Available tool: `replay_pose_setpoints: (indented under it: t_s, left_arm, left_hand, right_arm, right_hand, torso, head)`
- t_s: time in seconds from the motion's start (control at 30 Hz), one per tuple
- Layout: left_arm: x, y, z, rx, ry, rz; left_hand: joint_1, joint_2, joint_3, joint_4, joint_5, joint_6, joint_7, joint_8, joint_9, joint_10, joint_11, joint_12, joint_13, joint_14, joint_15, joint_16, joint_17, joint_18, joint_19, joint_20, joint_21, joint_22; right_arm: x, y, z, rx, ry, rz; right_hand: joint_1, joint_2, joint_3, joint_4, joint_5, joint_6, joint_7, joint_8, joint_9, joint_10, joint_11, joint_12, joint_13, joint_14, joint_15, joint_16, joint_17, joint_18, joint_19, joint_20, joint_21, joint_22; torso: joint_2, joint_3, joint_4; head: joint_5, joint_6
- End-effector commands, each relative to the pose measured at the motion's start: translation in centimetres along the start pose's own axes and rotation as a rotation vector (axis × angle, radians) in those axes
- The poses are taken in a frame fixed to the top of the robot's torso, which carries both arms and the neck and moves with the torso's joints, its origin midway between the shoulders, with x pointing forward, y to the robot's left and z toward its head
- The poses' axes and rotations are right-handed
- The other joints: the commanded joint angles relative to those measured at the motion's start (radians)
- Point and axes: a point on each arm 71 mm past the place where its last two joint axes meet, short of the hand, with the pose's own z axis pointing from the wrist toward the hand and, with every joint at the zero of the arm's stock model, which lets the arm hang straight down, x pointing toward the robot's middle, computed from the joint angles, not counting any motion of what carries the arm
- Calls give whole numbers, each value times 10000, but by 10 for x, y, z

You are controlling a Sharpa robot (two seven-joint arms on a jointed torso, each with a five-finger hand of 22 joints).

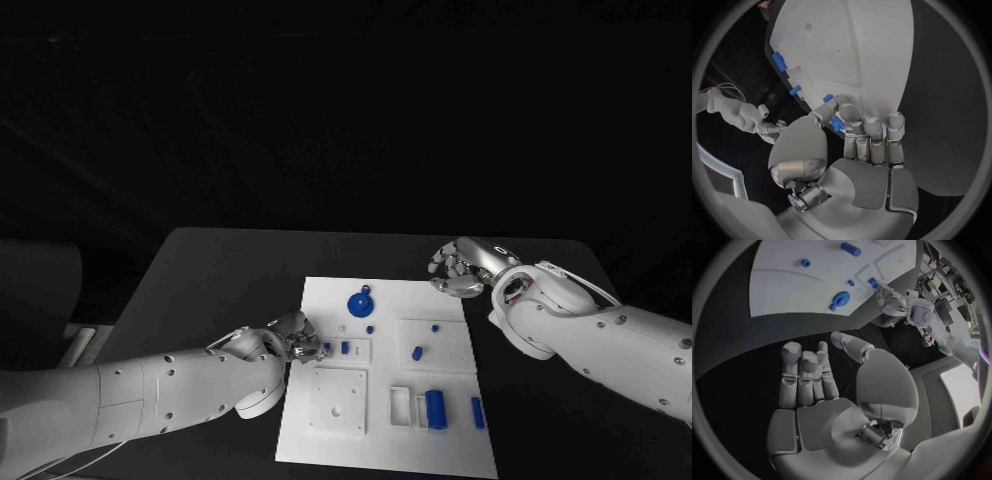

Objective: Assemble the parts on the task board

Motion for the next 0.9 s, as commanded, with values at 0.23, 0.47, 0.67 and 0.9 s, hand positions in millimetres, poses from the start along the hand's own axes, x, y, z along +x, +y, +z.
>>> replay_pose_setpoints:
  t_s: [0.23, 0.47, 0.67, 0.9]
  left_arm:
    - [1, 3, -3, 46, 494, -295]
    - [-4, 2, -5, 252, 702, -492]
    - [-15, 0, -6, 472, 617, -706]
    - [-40, -5, -7, 901, 278, -930]
  left_hand:
    - [-385, -831, -466, 185, -126, -584, 195, -247, -96, -503, 90, -293, -120, -366, -1, -294, -127, 104, -254, -1612, -223, -63]
    - [-850, -812, -1363, -577, -71, -2302, 878, -861, -481, -2273, 640, -1015, -554, -1699, 688, -983, -553, -312, -1331, -1275, -1109, -377]
    - [-442, -810, -1175, -773, -71, -3052, 1217, -1106, -747, -2982, 1025, -1559, -1109, -2227, 1165, -1424, -899, -490, -1729, -886, -1583, -558]
    - [904, -565, -735, -1096, 978, -3426, 1465, -1305, -1112, -3401, 1351, -2139, -1683, -2427, 1466, -1709, -1148, -411, -1764, -581, -1697, -568]
  right_arm:
    - [0, 0, 0, -95, 66, -45]
    - [0, -1, 0, -70, 43, -41]
    - [0, -1, 0, -65, 28, -26]
    - [0, -2, 1, -67, 13, 12]
  right_hand:
    - [-78, -23, -23, 12, 58, 13, 94, -28, -12, -92, 2, 53, -11, -32, 49, -19, -15, 455, 23, -51, -26, 173]
    - [-79, -27, -26, 9, 60, 9, 95, -30, -13, -93, 2, 52, -12, -34, 49, -20, -15, 455, 22, -52, -27, 173]
    - [-77, -29, -27, 5, 62, 5, 96, -32, -14, -95, 3, 52, -14, -35, 50, -21, -16, 455, 21, -52, -28, 173]
    - [-64, -33, -28, -12, 69, -21, 101, -46, -20, -97, 6, 52, -17, -35, 51, -22, -16, 455, 20, -56, -29, 172]
  torso:
    - [2, -6, -6]
    - [-7, -14, 1]
    - [1, -12, -1]
    - [-3, -14, -6]
  head:
    - [-23, 24]
    - [-56, 41]
    - [-69, 77]
    - [-119, 112]
